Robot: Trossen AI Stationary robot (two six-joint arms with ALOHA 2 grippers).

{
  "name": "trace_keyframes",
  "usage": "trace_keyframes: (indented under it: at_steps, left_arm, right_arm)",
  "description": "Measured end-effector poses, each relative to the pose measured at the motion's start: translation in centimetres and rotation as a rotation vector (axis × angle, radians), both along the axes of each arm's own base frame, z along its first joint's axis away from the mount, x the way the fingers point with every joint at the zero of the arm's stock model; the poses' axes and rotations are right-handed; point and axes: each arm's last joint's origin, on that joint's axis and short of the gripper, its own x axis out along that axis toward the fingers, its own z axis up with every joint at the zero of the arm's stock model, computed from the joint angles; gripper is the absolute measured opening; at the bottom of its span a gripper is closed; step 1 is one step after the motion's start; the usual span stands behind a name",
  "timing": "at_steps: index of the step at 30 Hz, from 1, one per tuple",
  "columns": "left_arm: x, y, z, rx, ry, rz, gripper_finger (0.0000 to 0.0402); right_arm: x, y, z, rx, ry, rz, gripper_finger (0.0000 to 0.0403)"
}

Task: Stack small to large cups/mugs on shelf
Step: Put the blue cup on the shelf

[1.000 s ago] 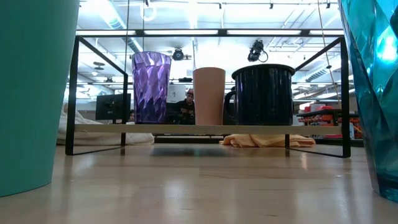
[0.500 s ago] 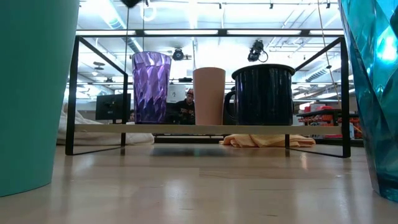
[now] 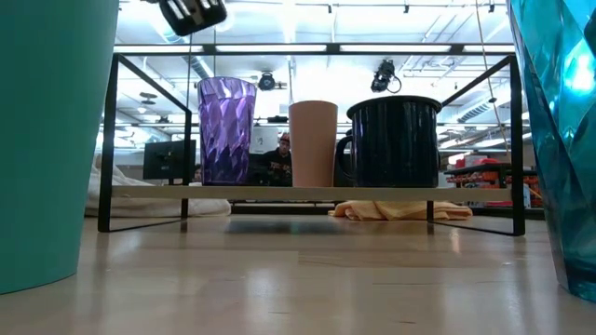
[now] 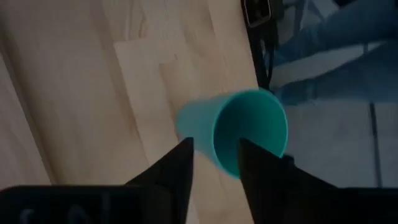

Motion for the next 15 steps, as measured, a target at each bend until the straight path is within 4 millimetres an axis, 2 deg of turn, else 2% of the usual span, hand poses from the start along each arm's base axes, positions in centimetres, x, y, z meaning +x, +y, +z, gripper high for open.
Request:
trace_keyframes:
  at_steps: [8,15]
  left_arm:
    - [0.7,-1.2,-1.7,0.009,0.043,-0.002,0.0207]
    - [0.9,-2.1,-2.8,0.033,0.073,-0.035,0.0226]
  right_arm:
    - [0.0,0.0,0.0,-0.010,0.001,0.014,0.0156]
    - [0.0,0.0,0.0,-0.011,0.003,0.014,0.0156]
